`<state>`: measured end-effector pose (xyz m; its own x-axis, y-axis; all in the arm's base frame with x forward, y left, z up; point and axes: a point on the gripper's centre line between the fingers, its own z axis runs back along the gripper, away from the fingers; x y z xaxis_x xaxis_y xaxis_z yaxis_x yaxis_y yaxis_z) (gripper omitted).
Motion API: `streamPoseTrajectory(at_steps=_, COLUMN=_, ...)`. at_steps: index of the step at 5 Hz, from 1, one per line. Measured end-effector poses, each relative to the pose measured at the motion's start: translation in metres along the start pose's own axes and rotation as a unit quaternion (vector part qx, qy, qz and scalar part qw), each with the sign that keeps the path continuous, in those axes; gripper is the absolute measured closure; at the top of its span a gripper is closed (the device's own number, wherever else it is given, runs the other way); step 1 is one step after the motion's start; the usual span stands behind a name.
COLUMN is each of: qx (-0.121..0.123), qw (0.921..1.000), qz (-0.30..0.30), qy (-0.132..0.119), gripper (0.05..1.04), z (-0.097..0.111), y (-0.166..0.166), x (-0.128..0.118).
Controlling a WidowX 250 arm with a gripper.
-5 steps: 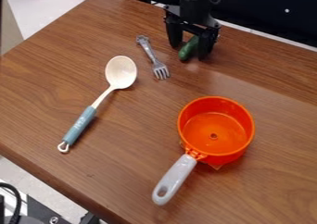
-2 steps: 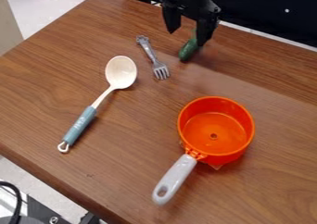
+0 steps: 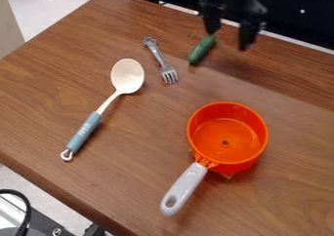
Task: Put the cucumber that is in the orange pot on the table
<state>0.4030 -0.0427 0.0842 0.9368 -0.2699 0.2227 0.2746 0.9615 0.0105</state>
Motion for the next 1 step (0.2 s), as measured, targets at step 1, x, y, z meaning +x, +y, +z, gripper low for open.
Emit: streamPoseTrajectory(at_steps=1, qx=0.005, qw=0.9998, qz=0.016, qy=0.01, gripper=0.083, z=-0.0161, y=-0.0289, x=0.0101)
